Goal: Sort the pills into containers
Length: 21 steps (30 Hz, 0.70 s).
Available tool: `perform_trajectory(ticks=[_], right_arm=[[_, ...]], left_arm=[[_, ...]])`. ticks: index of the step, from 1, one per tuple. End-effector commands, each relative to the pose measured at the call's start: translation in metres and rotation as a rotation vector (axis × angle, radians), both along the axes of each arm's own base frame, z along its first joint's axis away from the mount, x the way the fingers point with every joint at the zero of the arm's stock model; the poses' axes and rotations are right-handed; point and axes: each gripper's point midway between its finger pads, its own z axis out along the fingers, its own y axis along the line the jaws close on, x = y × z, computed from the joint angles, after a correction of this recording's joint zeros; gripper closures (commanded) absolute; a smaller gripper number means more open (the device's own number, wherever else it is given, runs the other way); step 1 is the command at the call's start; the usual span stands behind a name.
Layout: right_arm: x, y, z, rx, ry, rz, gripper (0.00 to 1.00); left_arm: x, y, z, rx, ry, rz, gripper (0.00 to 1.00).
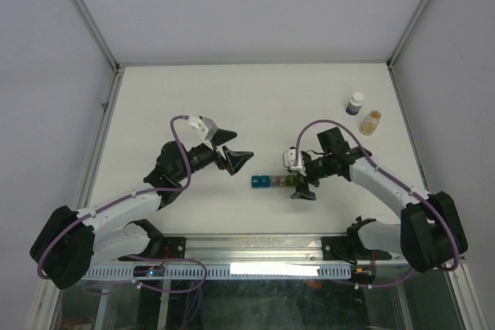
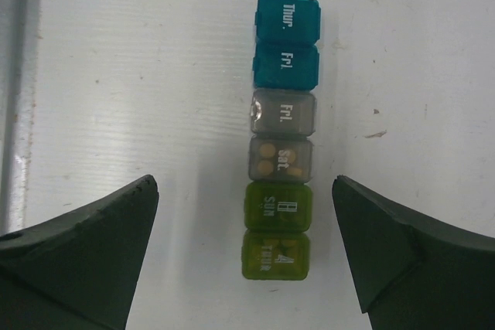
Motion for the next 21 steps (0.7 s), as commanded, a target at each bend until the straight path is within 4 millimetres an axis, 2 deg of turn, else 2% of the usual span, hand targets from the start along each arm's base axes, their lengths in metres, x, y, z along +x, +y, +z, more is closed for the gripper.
perform_trajectory(ticks=[1,5,10,16,21], right_arm=[[0.037,0.016,-0.007,-0.069,-0.111,-0.077,0.04],[0.033,0.020,-0.028,-0.135,-0.095,-0.077,0.07],[0.039,0.025,-0.040,-0.194,-0.086,-0.110,0.18],[0.047,0.019,-0.049,-0.255,-0.066,-0.163,0.44],[0.063,0.005,-0.042,-0.250,-0.051,-0.266,0.64]], left_arm=[[-0.002,0.011,0.014,-0.070,0.035,0.052,0.03],[-0.006,0.020,0.014,-0.072,0.030,0.076,0.03],[-0.008,0.023,0.016,-0.070,0.022,0.084,0.03],[-0.009,0.024,0.018,-0.065,0.016,0.084,0.03],[-0.012,0.028,0.019,-0.065,0.009,0.089,0.03]])
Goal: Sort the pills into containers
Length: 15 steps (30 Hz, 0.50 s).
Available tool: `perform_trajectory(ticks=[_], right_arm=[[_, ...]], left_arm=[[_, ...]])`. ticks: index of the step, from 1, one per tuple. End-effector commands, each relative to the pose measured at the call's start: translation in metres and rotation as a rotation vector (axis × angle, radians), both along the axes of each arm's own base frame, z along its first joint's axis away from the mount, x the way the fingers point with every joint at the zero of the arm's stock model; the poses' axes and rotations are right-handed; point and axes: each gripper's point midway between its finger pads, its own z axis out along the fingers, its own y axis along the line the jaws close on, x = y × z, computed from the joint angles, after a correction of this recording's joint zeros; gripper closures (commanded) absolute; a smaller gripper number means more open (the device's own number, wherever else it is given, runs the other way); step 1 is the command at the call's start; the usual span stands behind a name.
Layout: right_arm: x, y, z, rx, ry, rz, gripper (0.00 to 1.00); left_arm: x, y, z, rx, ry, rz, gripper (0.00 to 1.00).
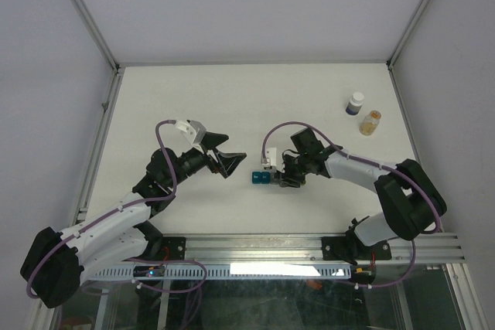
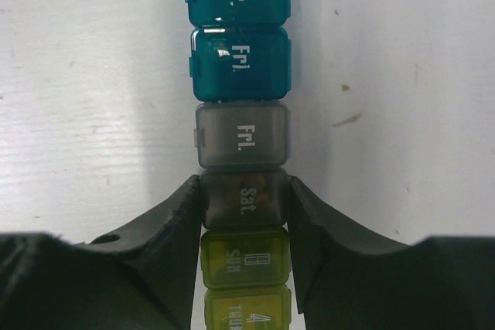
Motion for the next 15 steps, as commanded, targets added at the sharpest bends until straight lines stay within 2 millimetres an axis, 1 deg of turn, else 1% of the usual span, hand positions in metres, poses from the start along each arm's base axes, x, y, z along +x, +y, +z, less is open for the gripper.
perform_trajectory(ticks=[1,4,8,10,15], right_arm=[[0.028,-0.016,0.011,-0.006,-0.029,-0.132,0.67],[0.036,-0.033,0.021,0.032,-0.017,-0.193,0.70],[0.049,-0.069,0.037,0.065,-0.038,-0.304,0.71],[0.059,-0.094,0.049,0.079,-0.062,-0.376,0.71],[0.083,-0.158,0.093,0.137,-0.145,-0.548,0.71]], left_arm=[[-0.002,0.006,0.010,-0.028,-0.027,0.019,0.03],[-0.004,0.008,0.009,-0.029,-0.028,0.020,0.03],[-0.006,0.009,0.009,-0.030,-0.033,0.019,0.03],[-0.006,0.010,0.008,-0.029,-0.033,0.019,0.03],[-0.006,0.007,0.009,-0.036,-0.037,0.007,0.03]])
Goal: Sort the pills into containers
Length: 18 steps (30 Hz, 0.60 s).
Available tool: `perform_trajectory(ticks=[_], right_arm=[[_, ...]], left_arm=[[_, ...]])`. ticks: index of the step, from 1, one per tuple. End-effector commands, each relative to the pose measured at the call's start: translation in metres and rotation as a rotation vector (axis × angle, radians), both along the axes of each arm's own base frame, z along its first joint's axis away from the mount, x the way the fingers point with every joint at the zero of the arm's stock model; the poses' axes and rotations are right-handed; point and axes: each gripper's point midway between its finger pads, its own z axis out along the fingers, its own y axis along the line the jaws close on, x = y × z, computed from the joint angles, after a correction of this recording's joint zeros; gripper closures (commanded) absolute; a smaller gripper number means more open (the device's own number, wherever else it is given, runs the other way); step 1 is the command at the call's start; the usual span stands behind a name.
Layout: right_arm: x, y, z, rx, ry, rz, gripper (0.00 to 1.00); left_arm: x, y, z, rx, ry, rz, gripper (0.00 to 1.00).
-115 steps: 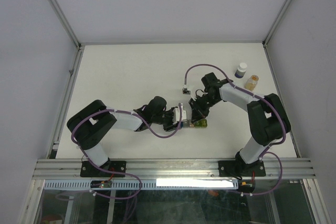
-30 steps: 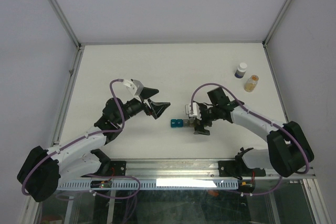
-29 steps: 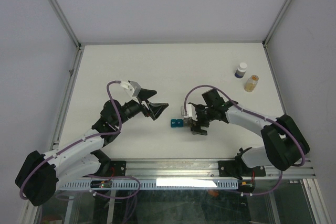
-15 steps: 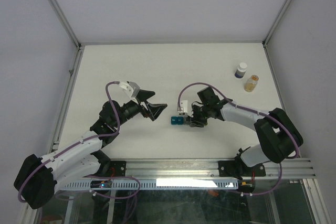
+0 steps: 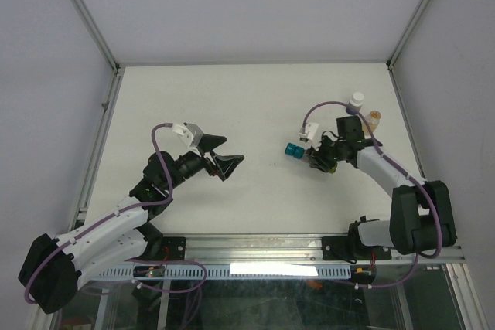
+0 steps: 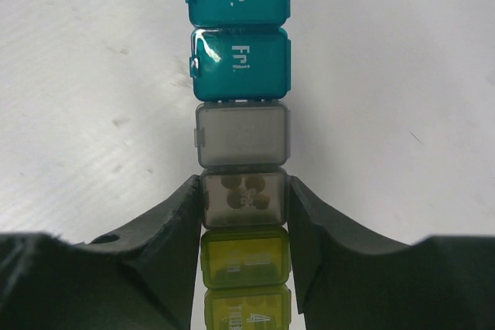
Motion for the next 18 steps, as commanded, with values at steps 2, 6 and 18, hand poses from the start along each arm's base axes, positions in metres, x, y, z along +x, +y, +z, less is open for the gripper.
perform_trajectory(ticks=[2,6,18], right_arm=[[0.033,-0.056,0.066,0.059,-0.138,-0.138,0.71],[0.061,-0.109,0.098,0.075,-0.166,-0.282,0.71],[0.138,-0.220,0.149,0.060,-0.242,-0.601,0.71]], left_arm=[[0.002,-0.001,0.010,-0.034,-0.032,0.000,0.03],[0.001,-0.003,0.010,-0.036,-0.034,-0.011,0.03],[-0.002,-0.002,0.009,-0.037,-0.036,-0.016,0.03]])
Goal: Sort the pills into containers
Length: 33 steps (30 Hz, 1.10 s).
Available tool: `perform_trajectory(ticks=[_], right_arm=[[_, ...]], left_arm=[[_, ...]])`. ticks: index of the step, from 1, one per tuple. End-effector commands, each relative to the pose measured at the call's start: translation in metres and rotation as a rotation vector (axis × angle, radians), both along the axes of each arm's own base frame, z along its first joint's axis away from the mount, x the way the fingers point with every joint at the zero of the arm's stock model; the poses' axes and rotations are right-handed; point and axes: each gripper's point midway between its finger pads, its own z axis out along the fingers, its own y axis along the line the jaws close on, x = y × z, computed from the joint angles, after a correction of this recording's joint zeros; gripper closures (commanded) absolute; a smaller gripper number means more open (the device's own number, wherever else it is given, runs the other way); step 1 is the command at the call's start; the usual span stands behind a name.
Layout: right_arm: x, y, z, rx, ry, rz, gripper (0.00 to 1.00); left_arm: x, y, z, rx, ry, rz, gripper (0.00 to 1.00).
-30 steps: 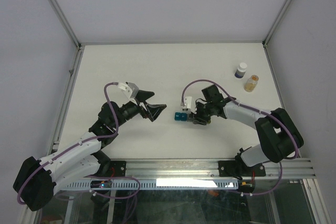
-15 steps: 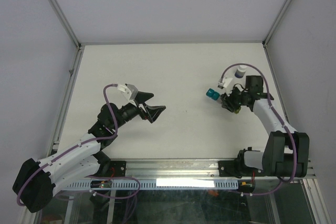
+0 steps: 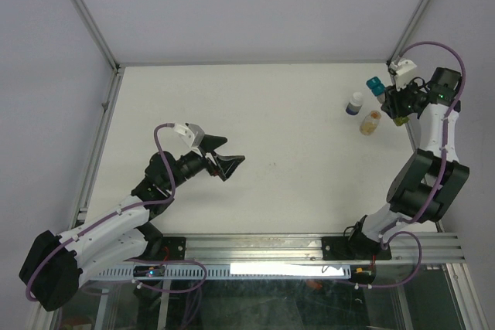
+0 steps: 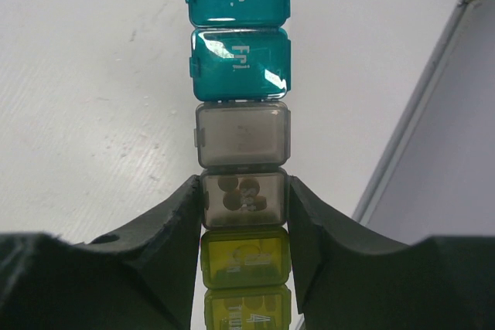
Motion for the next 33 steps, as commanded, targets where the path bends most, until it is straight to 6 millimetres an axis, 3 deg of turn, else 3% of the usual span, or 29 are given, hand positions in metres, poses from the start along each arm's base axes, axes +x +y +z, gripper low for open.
perform_trajectory(ticks=[1,7,16,19,25,29,33], right_arm=[[0.028,-0.038,0.033,0.000,-0.071,-0.120,0.71],[0.048,-0.058,0.011,0.030,-0.012,-0.184,0.71],[0.043,-0.077,-0.014,0.033,0.033,-0.278,0.71],[0.030,-0.060,0.001,0.056,-0.040,-0.188,0.71],[-0.035,0.031,0.017,0.148,-0.065,0.273,0.70],[-0.060,0.052,-0.003,0.140,-0.006,0.379,0.70],[-0.065,0.047,-0.053,0.060,0.142,0.387,0.69]], left_arm=[[-0.004,0.000,0.012,-0.040,-0.040,-0.015,0.03],[-0.004,-0.001,0.011,-0.036,-0.037,-0.021,0.03],[-0.005,0.000,0.011,-0.032,-0.040,-0.022,0.03],[-0.005,-0.001,0.011,-0.032,-0.039,-0.023,0.03],[-0.003,-0.003,0.010,-0.029,-0.037,-0.027,0.03],[-0.003,-0.005,0.011,-0.028,-0.040,-0.038,0.03],[-0.004,-0.006,0.012,-0.029,-0.042,-0.044,0.03]])
